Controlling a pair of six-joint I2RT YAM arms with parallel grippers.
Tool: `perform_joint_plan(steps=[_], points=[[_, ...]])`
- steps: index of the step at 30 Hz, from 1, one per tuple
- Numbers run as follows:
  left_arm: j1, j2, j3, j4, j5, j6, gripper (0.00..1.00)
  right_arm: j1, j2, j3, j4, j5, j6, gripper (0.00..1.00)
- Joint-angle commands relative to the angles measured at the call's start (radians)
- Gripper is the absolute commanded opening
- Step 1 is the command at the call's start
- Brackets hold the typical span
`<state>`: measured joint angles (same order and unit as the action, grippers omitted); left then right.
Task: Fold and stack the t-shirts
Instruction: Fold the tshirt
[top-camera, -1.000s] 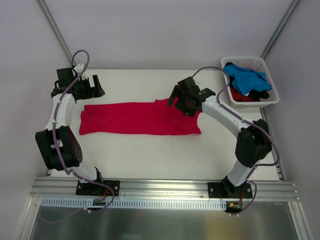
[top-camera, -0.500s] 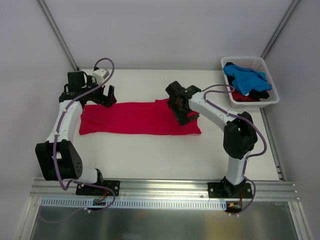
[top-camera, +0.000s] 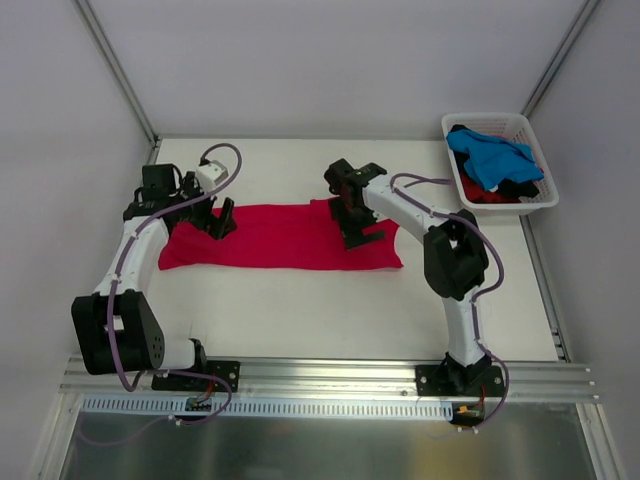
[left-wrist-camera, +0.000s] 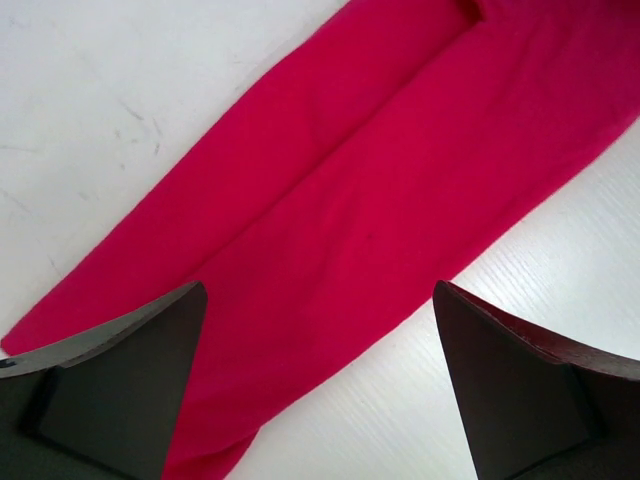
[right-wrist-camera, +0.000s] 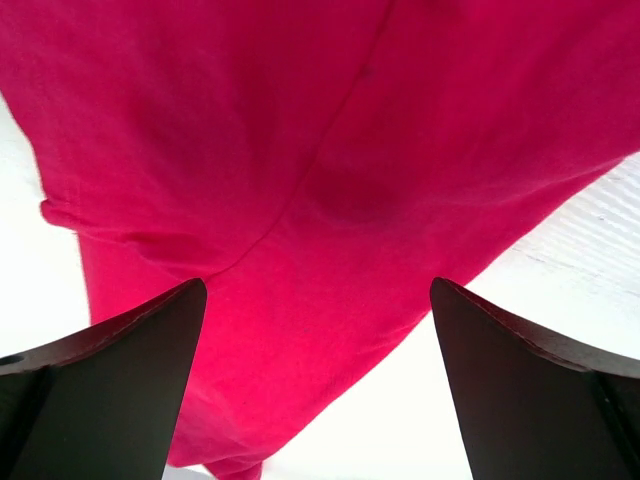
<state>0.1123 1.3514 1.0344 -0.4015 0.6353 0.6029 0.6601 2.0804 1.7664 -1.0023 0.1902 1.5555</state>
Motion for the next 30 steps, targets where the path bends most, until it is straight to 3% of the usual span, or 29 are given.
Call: perform_joint_plan(steps=[1,2,3,4,7,8,10,11,14,20,28,30], points=[[0.006,-0.046,0.067,0.017,-0.121,-0.199,0.99,-0.025,-0.005,0.053,-0.078,-0.018,-0.032,0.99],[0.006,-0.043,0.090,0.010,-0.190,-0.353,0.99,-0.034,0.000,0.050,-0.073,-0.046,-0.043,0.99],[0.007,-0.047,0.123,-0.005,-0.351,-0.433,0.99,-0.053,0.003,0.050,-0.070,-0.063,-0.052,0.99],[0.010,-0.055,0.130,-0.011,-0.417,-0.489,0.99,-0.060,0.004,0.033,-0.070,-0.086,-0.051,0.99],[0.061,-0.115,0.139,0.042,-0.524,-0.645,0.99,-0.082,-0.022,-0.016,-0.030,-0.136,-0.028,0.99],[0.084,-0.135,0.138,0.065,-0.499,-0.684,0.99,-0.085,-0.029,-0.037,-0.022,-0.133,-0.019,0.99],[0.151,-0.147,0.133,0.078,-0.322,-0.664,0.99,-0.086,-0.052,-0.044,-0.024,-0.120,-0.018,0.99],[0.153,-0.178,0.121,0.079,-0.134,-0.585,0.99,-0.086,-0.059,-0.048,-0.022,-0.101,-0.018,0.99],[0.142,-0.260,-0.017,0.079,0.007,-0.348,0.99,-0.088,-0.053,-0.039,-0.018,-0.090,-0.018,0.99],[0.142,-0.268,-0.148,0.099,-0.083,-0.146,0.99,-0.079,-0.039,-0.036,-0.016,-0.069,-0.025,0.99],[0.109,-0.238,-0.152,0.112,-0.091,-0.130,0.99,-0.077,-0.034,-0.024,0.027,-0.080,-0.034,0.99],[0.107,-0.201,-0.122,0.112,-0.121,-0.214,0.99,-0.076,-0.025,-0.007,0.027,-0.090,-0.047,0.99]])
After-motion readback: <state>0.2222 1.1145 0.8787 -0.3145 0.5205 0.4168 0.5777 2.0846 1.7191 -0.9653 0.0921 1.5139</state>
